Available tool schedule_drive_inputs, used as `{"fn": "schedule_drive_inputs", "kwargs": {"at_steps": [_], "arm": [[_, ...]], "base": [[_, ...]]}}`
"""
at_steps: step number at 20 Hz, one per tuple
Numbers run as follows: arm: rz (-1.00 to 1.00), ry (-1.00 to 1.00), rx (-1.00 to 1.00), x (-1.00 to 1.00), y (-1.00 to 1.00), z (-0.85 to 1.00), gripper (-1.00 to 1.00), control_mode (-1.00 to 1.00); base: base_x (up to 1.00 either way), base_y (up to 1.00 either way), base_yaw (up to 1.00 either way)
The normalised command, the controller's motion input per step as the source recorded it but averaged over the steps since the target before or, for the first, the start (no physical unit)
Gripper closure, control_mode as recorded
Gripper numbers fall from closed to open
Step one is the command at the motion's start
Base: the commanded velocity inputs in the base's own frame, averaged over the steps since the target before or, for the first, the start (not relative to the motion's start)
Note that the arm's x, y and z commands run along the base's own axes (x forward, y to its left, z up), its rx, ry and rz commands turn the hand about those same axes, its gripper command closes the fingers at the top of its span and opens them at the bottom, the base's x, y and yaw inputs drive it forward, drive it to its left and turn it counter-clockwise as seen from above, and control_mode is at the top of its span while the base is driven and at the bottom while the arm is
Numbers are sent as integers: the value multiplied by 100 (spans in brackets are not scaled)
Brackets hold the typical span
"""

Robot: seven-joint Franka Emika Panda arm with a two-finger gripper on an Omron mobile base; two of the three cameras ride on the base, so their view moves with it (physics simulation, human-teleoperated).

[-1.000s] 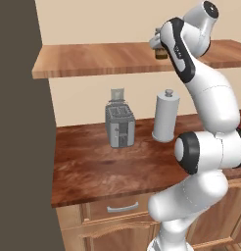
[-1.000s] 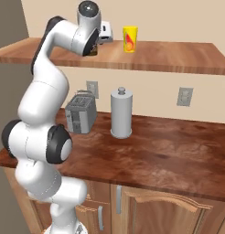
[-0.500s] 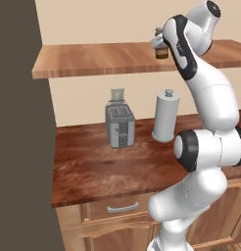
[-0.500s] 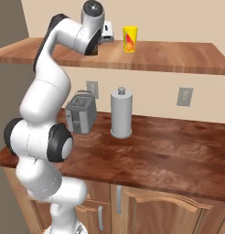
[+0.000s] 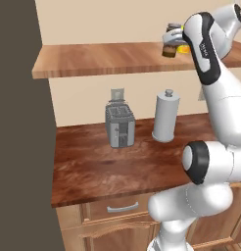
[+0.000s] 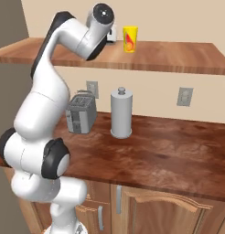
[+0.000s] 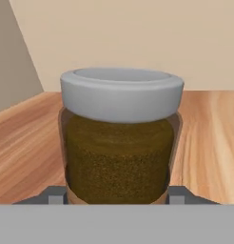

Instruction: Take the cinnamon bottle from the cabinet and place it on the dining table, next to the plate with the cupcake. Then take the chocolate from the dining counter and place it on the cupcake plate.

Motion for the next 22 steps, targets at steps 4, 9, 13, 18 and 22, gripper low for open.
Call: {"fn": "schedule_drive_inputs", "kwargs": {"at_steps": [4,9,13,18,22], "arm": [[0,0,21,-72,0,-2,100,-100],[0,0,5,-74,9,-9,100,-100],[0,0,0,-80,15,-20,100,-100],[13,0,-2,-62,22,-23,100,-100],[13,5,0,-49,21,-29,100,-100]], "base": [[0,0,0],[0,0,0],[0,0,0],[0,0,0],[0,0,0]]}}
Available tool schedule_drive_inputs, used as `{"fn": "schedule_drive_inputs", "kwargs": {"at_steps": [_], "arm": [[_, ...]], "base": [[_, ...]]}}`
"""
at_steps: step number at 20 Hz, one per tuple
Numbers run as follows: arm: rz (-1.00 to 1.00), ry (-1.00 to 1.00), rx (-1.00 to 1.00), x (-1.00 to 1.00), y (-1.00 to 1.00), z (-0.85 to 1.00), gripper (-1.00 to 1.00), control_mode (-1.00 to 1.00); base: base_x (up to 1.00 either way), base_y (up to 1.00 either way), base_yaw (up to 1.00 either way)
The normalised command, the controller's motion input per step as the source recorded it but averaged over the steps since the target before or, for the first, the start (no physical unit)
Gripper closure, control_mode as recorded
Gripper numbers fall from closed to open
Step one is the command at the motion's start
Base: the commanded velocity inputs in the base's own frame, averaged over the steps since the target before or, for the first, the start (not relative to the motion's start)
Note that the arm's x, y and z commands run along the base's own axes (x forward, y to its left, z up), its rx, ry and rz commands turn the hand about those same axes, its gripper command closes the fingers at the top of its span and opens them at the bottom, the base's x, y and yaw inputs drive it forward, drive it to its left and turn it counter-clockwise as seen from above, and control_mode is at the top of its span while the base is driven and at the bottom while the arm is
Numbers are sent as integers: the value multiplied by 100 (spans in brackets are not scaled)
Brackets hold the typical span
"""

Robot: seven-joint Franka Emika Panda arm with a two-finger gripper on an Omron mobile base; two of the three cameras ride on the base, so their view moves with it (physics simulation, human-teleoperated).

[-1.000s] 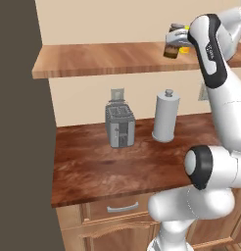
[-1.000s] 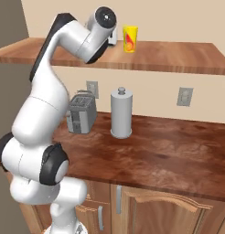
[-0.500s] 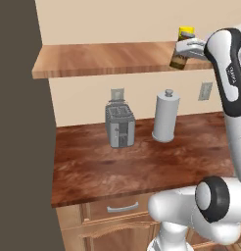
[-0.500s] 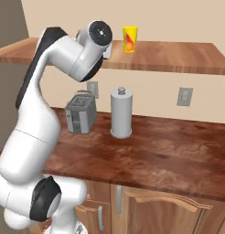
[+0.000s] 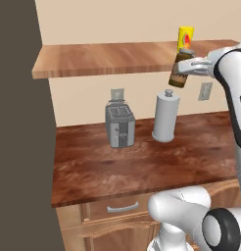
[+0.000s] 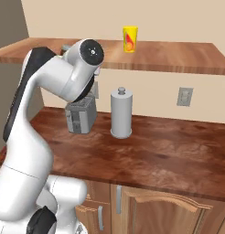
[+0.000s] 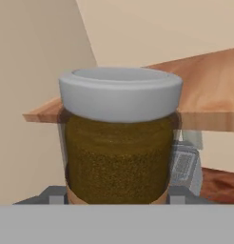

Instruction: Take the cinnamon bottle from the cabinet and place it on the dining table, next to the plate with the cupcake. Then take the chocolate from the dining counter and place it on the cupcake plate.

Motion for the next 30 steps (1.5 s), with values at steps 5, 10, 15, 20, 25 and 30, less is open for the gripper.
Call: {"fn": "schedule_drive_inputs", "kwargs": {"at_steps": [5,10,15,20,25,30], "arm": [[12,5,-5,-45,21,-35,100,-100],[0,-1,-18,-38,32,-47,100,-100],[0,-4,-14,-22,22,-45,100,-100],[0,-9,0,-11,2,-12,100,-100],[0,0,0,0,0,0,100,-100],[0,0,0,0,0,0,100,-100]], "base": [[0,0,0],[0,0,0],[0,0,0],[0,0,0],[0,0,0],[0,0,0]]}}
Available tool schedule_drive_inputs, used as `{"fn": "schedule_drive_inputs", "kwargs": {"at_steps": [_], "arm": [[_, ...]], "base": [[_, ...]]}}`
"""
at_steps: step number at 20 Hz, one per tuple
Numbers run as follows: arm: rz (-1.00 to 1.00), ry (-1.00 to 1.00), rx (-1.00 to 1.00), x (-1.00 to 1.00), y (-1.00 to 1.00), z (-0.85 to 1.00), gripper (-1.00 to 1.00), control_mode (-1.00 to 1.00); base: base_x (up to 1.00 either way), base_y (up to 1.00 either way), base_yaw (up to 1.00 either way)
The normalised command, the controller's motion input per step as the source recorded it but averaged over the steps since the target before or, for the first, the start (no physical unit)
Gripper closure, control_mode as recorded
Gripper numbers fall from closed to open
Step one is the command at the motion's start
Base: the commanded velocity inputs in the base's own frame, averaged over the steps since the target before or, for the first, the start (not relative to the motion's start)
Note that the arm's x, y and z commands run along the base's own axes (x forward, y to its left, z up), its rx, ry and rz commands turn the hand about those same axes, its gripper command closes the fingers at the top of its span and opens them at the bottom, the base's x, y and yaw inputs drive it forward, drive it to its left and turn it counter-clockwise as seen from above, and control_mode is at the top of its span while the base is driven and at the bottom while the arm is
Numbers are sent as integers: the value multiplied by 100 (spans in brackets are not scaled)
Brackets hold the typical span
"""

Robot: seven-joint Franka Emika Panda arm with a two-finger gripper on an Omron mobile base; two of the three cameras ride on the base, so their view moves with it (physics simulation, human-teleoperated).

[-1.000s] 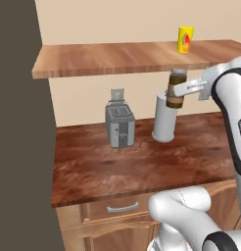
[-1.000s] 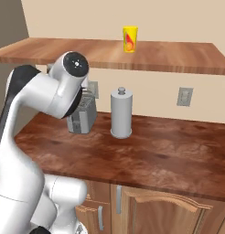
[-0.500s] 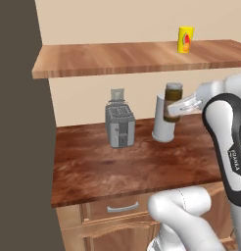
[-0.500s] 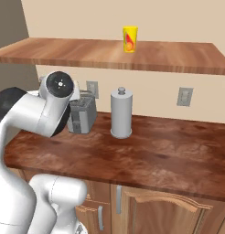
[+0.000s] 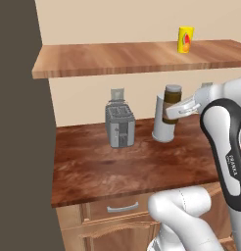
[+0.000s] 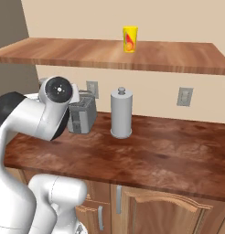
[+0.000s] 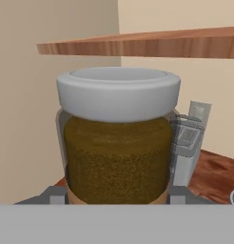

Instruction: Take the cinnamon bottle from the cabinet and place it on the dining table, next to the plate with the cupcake. Then take the chocolate from the dining counter and place it on the cupcake plate.

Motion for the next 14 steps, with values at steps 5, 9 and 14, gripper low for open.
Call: {"fn": "schedule_drive_inputs", "kwargs": {"at_steps": [5,9,14], "arm": [[0,0,0,0,0,0,100,-100],[0,0,0,0,0,0,100,100],[0,0,0,0,0,0,100,100]], "base": [[0,0,0],[0,0,0],[0,0,0]]}}
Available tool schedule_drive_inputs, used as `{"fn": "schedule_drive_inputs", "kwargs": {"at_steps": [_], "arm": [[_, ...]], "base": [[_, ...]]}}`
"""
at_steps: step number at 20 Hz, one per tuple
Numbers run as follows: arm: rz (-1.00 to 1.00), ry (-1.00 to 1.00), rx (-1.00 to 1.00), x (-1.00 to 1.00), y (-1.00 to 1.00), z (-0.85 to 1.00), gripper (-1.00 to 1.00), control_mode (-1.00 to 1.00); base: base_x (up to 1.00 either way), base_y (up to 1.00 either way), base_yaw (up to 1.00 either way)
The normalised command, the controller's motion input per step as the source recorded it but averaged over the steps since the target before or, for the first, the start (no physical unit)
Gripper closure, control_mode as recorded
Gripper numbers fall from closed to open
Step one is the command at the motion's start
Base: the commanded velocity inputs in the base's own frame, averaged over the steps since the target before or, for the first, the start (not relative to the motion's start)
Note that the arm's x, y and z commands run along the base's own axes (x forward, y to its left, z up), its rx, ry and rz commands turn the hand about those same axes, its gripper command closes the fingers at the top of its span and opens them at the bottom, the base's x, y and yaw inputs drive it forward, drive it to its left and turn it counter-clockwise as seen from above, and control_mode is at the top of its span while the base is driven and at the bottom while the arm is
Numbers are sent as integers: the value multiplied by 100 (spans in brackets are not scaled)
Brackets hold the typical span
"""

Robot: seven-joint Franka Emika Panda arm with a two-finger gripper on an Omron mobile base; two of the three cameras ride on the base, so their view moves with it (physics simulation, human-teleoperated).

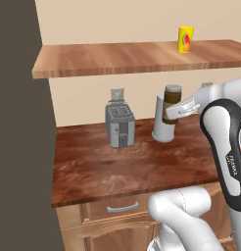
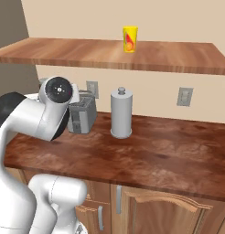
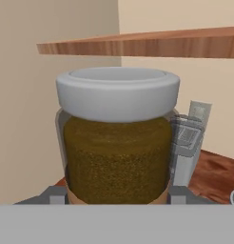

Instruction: Take the cinnamon bottle from the cabinet and place it on the dining table, next to the plate with the cupcake. Then take the chocolate from the dining counter and place it on the cupcake plate.

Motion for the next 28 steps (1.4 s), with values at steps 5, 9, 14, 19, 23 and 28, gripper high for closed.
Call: {"fn": "schedule_drive_inputs", "kwargs": {"at_steps": [5,9,14,19,23,28], "arm": [[0,0,0,0,0,0,100,100],[0,0,0,0,0,0,100,100],[0,0,0,0,0,0,100,100],[0,0,0,0,0,0,100,100],[0,0,0,0,0,0,100,100],[0,0,0,0,0,0,100,100]], "base": [[-7,0,0],[-63,-1,0],[-74,-22,-7],[-46,-7,-7],[-4,0,-69],[0,0,-91]]}}
